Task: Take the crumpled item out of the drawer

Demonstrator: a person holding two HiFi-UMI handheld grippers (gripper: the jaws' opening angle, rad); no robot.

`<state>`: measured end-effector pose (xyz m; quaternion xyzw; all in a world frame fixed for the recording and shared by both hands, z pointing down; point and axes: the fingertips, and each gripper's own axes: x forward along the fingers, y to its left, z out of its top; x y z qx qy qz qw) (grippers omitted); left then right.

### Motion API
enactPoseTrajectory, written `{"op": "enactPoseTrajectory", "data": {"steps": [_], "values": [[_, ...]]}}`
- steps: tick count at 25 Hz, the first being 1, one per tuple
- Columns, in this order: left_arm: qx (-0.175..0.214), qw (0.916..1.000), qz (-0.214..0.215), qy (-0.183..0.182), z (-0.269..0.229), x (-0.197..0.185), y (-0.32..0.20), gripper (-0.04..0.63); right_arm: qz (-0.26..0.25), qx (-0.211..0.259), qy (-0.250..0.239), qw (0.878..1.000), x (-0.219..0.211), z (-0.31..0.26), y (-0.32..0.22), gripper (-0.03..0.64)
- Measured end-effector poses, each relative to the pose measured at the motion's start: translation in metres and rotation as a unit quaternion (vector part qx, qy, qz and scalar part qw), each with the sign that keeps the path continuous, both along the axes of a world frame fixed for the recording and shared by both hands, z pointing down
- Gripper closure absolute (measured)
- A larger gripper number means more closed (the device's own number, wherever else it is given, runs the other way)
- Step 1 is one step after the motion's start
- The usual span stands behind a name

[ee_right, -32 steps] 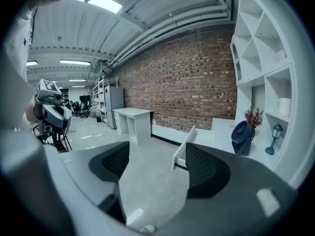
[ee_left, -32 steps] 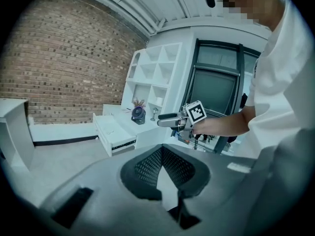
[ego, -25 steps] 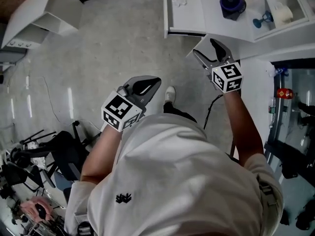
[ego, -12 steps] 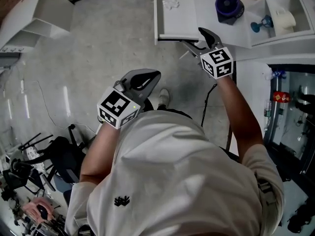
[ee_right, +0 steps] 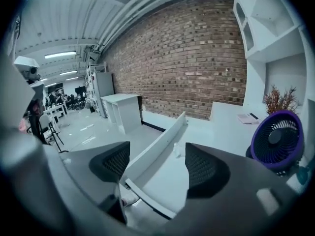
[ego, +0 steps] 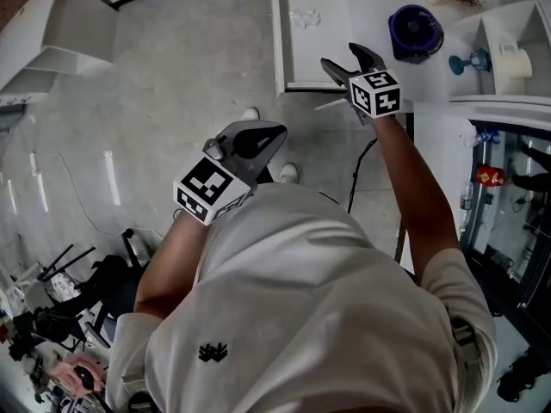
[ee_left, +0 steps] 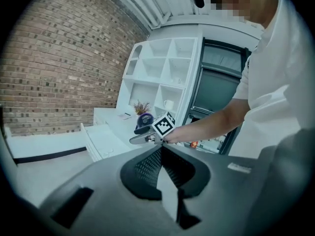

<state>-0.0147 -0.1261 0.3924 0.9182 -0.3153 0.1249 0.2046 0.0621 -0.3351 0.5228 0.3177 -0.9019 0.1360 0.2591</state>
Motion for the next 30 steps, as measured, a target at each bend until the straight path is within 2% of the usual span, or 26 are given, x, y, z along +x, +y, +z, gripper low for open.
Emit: {"op": "enactPoseTrajectory", "data": {"steps": [12,23,30], "values": [[-0.026,0.9986,0.045,0.003,0.030,-0.059,-0.108,0.589,0.060,-0.067,0.036,0.995,-0.051,0.094,-0.103,0.255],[-0.061,0.9961,0.063,0.010,0.061,-0.105,-0.168,0.589,0.118,-0.121,0.070,0.983,-0.065,0.166,-0.169,0.239],[-0.080,0.9940,0.073,0.010,0.079,-0.117,-0.194,0.590,0.147,-0.155,0.079,0.974,-0.062,0.210,-0.192,0.212]]}}
